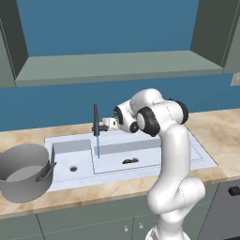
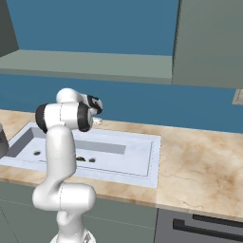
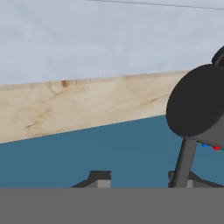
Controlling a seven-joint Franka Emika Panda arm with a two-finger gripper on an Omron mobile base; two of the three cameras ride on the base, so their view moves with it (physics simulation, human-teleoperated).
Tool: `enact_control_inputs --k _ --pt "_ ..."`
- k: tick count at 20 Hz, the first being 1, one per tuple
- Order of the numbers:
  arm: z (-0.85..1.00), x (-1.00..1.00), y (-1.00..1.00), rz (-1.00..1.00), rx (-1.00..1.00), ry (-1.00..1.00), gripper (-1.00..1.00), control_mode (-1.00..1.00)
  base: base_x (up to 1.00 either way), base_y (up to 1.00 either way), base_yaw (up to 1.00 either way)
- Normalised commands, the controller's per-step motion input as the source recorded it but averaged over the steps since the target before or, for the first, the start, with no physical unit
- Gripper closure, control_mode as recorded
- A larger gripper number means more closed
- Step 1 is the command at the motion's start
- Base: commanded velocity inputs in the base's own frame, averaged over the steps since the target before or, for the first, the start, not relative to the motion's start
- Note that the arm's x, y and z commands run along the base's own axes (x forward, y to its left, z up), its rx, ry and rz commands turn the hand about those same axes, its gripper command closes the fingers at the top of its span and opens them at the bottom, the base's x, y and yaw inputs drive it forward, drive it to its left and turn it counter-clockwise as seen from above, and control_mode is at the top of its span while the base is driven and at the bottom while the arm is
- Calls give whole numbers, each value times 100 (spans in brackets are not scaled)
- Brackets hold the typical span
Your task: Dump the squash from the pot into the sink. Then turn on the water and wash the squash. Then turn off the water and put the squash back in the pot.
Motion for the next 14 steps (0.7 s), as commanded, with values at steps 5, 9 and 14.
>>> enact_control_inputs --k 5,9,14 --pt "-5 0 -67 -6 1 5 100 -100 0 0 0" --pt "0 0 -18 0 4 1 100 -100 0 0 0" --pt "0 0 0 1 6 0 100 -100 0 0 0"
